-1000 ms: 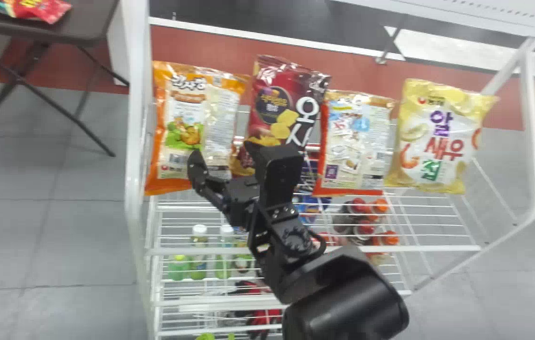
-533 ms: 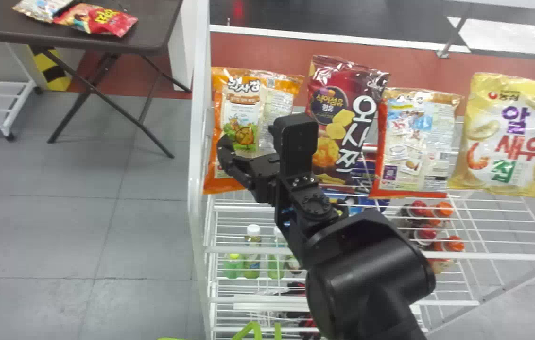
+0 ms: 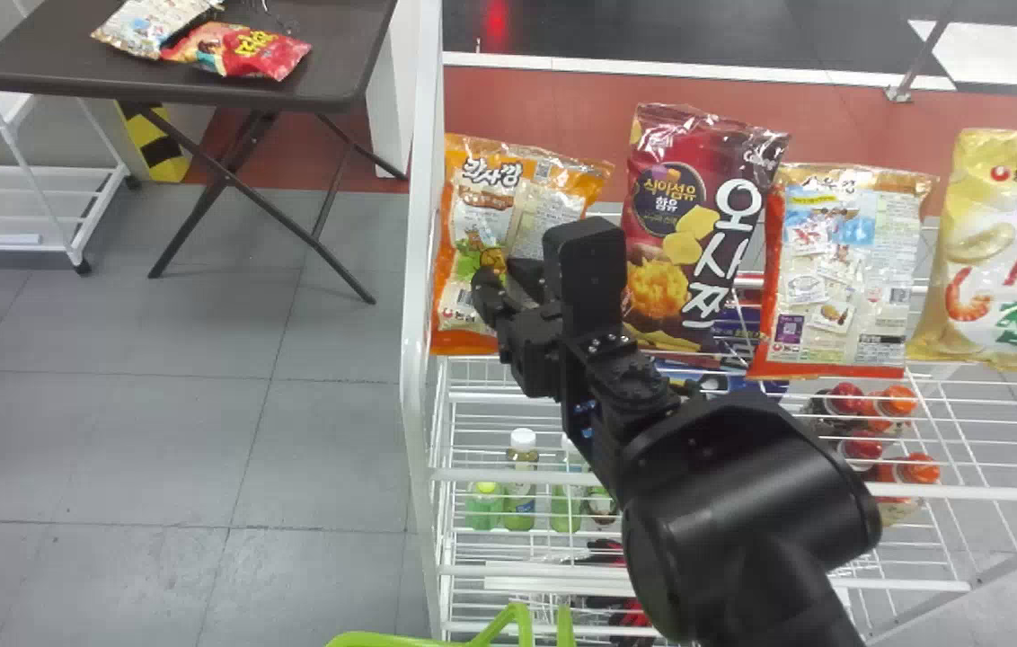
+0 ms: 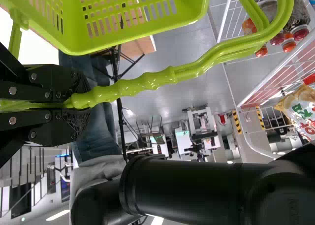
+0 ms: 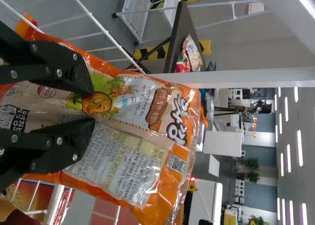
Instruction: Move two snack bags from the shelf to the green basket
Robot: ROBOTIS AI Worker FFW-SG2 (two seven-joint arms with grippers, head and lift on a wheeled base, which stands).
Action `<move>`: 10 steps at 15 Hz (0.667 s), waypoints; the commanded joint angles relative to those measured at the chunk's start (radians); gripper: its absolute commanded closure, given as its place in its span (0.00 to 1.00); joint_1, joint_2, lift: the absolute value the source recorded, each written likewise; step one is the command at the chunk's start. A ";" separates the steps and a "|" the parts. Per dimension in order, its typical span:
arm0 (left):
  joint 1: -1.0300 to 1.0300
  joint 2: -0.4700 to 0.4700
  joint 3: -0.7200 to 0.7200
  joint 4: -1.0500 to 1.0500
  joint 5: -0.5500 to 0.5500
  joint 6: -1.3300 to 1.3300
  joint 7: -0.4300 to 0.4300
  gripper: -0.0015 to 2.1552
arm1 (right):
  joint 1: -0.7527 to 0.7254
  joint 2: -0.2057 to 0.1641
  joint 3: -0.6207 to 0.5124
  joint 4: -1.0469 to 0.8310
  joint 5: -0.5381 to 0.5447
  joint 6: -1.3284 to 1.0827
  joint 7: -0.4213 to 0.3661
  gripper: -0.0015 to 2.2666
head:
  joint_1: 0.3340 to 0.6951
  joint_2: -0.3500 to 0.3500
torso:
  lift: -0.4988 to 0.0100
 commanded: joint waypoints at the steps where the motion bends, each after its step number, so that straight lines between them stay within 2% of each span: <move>1: 0.002 -0.002 -0.003 -0.001 -0.001 0.000 0.003 0.95 | 0.046 -0.028 -0.002 -0.084 0.002 0.009 -0.002 0.99 | 1.00 0.42 | 0.95; 6: 0.004 -0.004 0.002 -0.007 -0.006 0.000 0.006 0.95 | 0.219 -0.125 -0.060 -0.363 -0.070 0.138 0.001 0.99 | 1.00 0.35 | 0.95; 10: 0.001 -0.013 -0.006 -0.013 -0.017 0.006 0.026 0.95 | 0.420 -0.246 -0.206 -0.670 -0.207 0.297 0.007 0.99 | 1.00 0.20 | 0.95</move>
